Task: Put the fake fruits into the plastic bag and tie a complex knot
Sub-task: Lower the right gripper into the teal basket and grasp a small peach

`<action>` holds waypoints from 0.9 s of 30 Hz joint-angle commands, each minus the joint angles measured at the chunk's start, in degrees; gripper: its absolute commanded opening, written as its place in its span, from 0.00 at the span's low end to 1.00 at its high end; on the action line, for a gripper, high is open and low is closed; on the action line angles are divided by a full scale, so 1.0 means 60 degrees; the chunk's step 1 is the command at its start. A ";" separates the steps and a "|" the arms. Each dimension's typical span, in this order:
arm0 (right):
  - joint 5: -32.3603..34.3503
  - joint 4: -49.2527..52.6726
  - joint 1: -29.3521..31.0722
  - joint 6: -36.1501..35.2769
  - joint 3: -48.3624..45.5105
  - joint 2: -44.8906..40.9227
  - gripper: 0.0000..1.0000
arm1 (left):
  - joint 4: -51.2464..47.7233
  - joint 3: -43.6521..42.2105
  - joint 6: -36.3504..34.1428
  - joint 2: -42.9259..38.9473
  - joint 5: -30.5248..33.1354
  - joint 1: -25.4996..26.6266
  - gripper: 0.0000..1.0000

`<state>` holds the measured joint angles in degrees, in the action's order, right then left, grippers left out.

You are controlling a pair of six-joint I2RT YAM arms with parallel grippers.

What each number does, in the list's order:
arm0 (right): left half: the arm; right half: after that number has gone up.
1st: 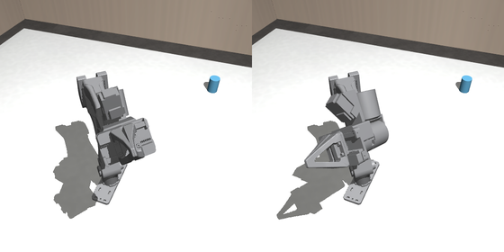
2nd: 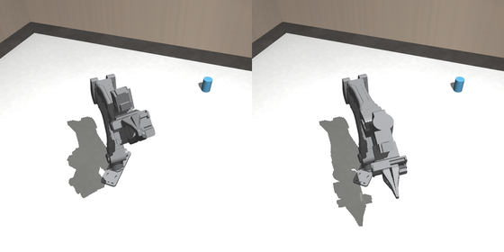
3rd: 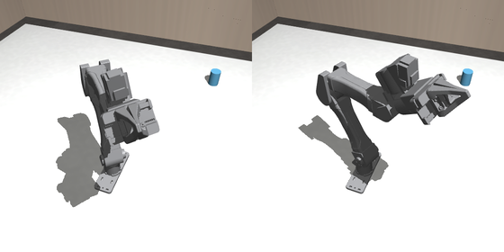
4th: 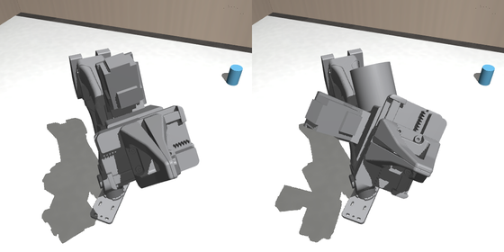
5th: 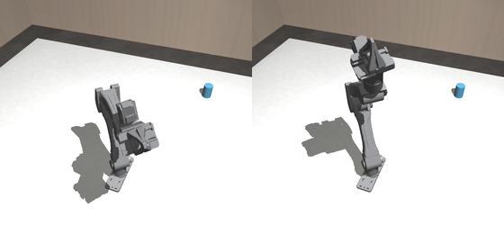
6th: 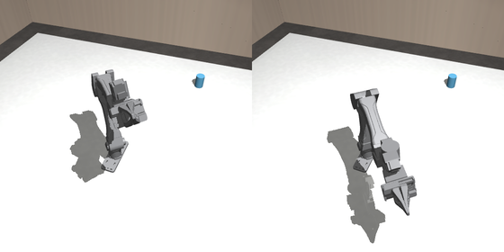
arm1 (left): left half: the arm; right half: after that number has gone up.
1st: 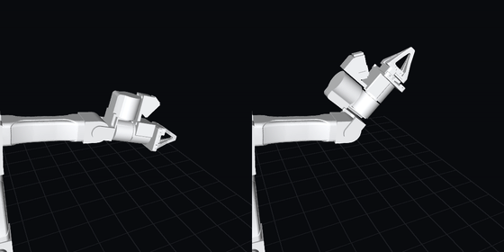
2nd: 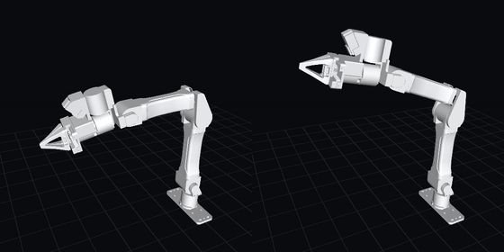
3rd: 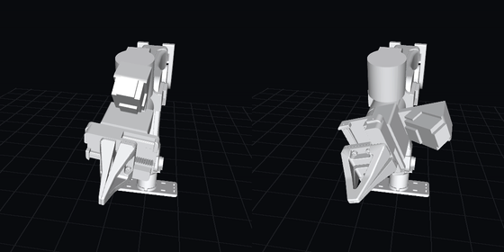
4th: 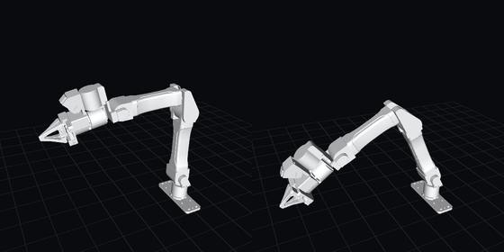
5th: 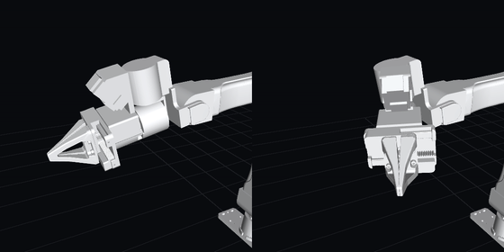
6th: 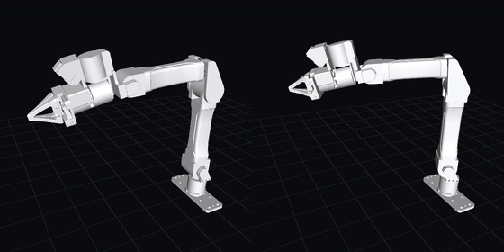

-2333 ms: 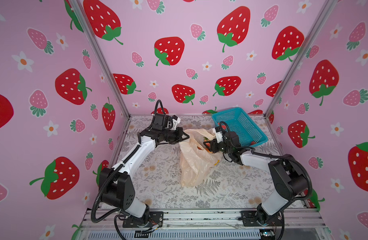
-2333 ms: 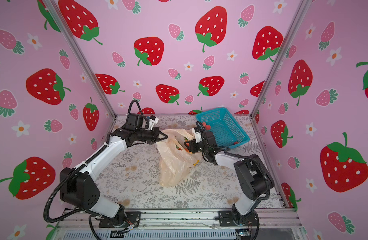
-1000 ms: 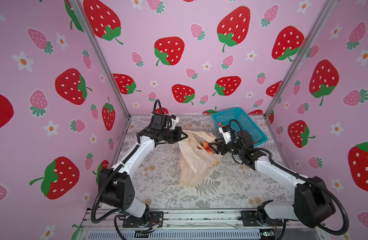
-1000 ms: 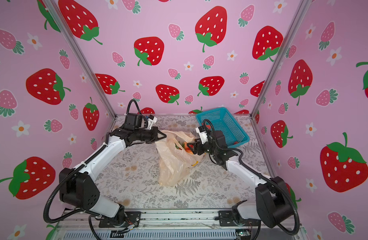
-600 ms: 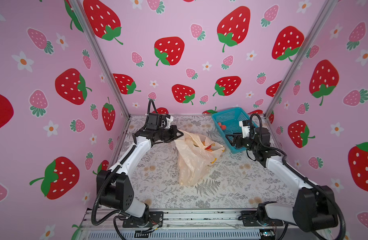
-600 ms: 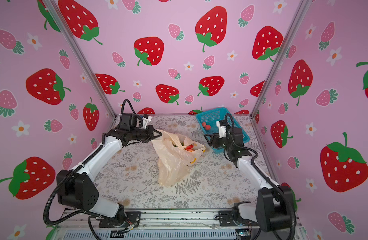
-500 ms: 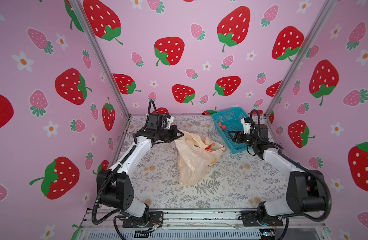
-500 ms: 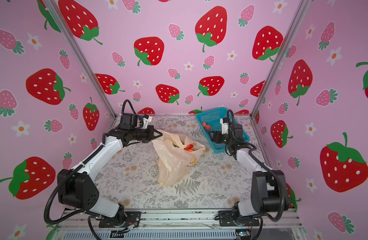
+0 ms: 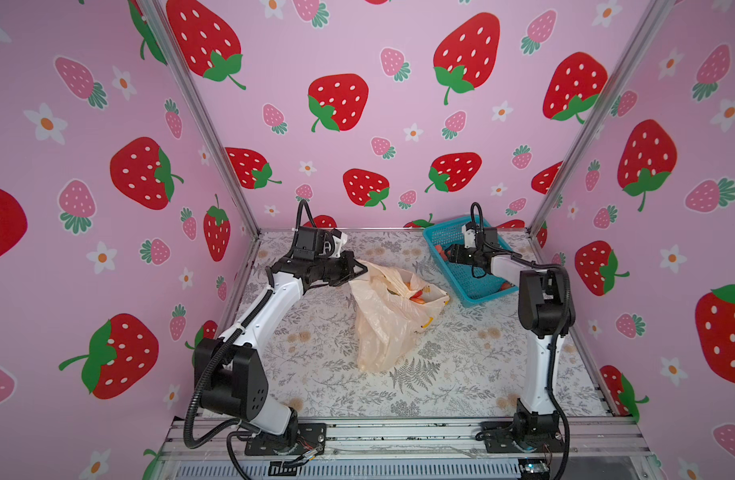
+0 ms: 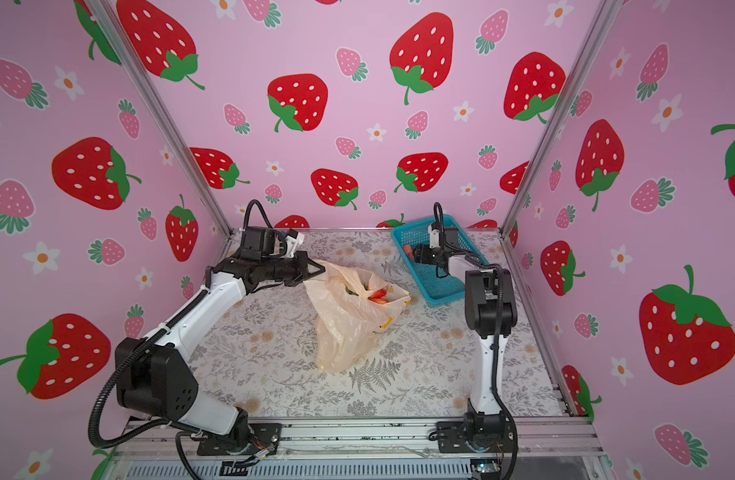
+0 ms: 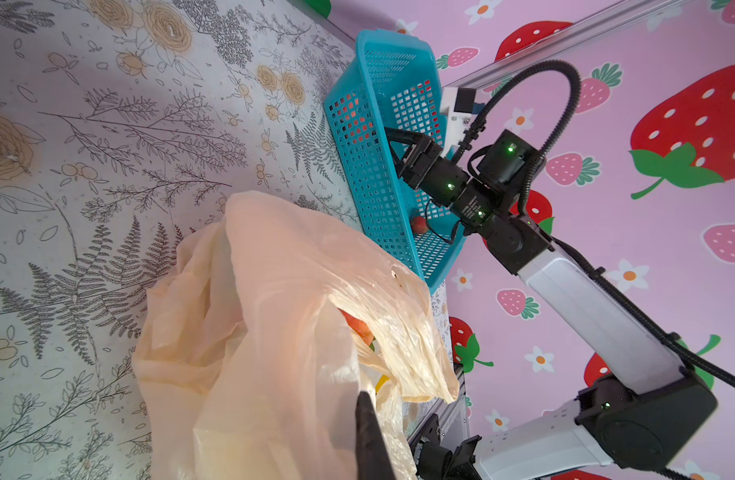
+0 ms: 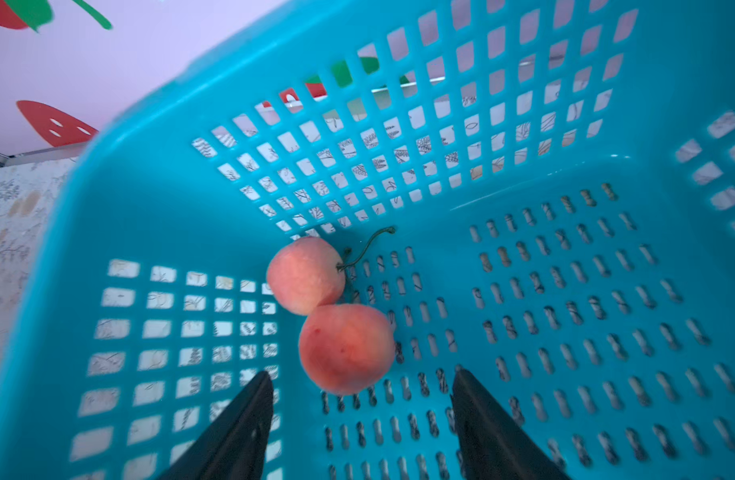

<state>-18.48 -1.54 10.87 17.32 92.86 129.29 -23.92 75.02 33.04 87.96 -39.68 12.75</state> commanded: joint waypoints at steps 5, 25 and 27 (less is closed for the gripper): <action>-0.0196 0.0902 0.0092 -0.0334 0.1189 0.0886 0.69 | 0.0137 0.0008 0.0050 0.0161 -0.0200 0.0028 0.00; -0.0373 0.0579 -0.0280 -0.0741 0.0206 -0.1168 0.39 | 0.0162 0.0019 0.0134 0.0230 -0.0300 0.0039 0.00; -0.0721 -0.0088 -0.0337 -0.0629 -0.0955 -0.2227 0.38 | 0.0183 0.0006 0.0148 0.0183 -0.0314 0.0042 0.00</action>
<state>-20.25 2.94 9.82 13.80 91.55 125.34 -23.81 74.81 33.34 88.66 -40.23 12.78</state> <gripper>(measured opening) 0.417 0.041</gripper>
